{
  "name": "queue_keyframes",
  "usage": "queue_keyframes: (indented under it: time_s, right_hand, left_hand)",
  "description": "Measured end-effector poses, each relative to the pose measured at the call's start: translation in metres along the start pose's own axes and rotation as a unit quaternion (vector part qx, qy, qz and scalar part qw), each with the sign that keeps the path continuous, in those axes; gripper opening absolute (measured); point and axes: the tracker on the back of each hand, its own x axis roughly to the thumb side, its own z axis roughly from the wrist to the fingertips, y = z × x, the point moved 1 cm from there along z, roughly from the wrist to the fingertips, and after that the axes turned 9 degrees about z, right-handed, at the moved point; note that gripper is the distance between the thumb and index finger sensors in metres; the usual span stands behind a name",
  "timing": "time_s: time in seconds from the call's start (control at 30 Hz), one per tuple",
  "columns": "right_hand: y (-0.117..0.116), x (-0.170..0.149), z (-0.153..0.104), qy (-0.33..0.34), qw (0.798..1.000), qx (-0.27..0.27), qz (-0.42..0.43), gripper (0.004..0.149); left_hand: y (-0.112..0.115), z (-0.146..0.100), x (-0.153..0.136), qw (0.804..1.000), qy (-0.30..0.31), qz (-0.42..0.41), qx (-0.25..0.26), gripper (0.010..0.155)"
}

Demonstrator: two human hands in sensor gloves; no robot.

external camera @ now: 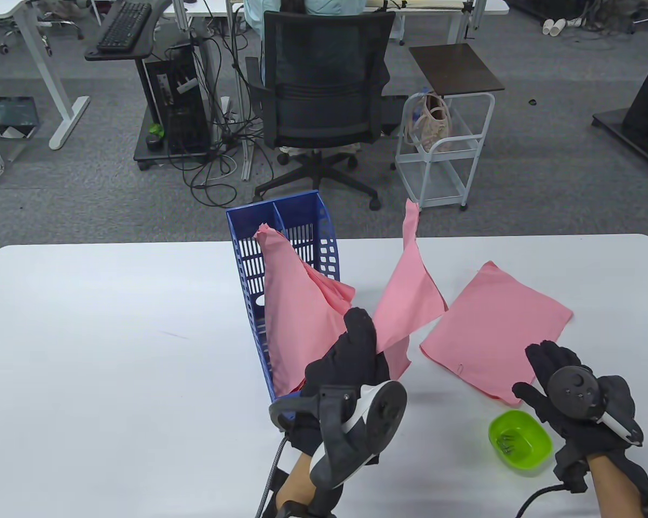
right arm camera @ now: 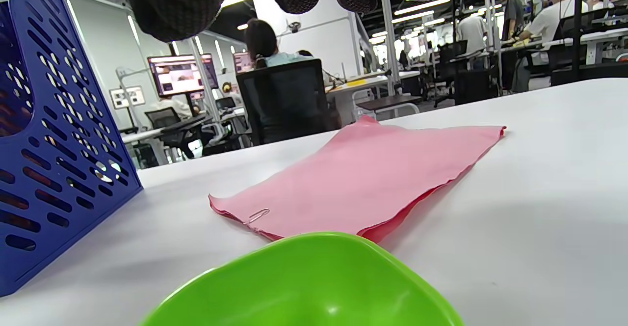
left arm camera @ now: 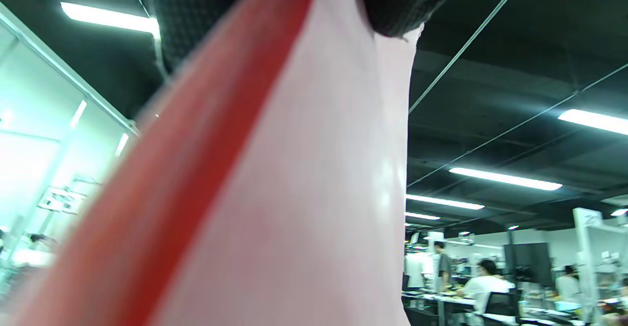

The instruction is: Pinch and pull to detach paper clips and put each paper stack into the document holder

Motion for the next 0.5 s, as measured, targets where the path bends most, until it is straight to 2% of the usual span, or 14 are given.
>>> queue_keyframes:
  time_s: [0.1,0.27,0.5]
  right_hand:
    - [0.0,-0.003,-0.003,-0.001,1.0,-0.004,0.006,0.076]
    - [-0.001,-0.004,-0.004,-0.003,1.0,-0.004,0.011,0.076]
    - [-0.004,-0.004,-0.005,-0.002,1.0,-0.001,0.004,0.076]
  left_hand:
    - [-0.011,0.01,0.004,0.999,-0.017,0.05,-0.005,0.048]
    - [-0.016,0.022,0.005,0.992,-0.044,0.115,-0.033,0.048]
    - [0.0,0.042,0.015,0.972,-0.082,0.216,-0.033,0.047]
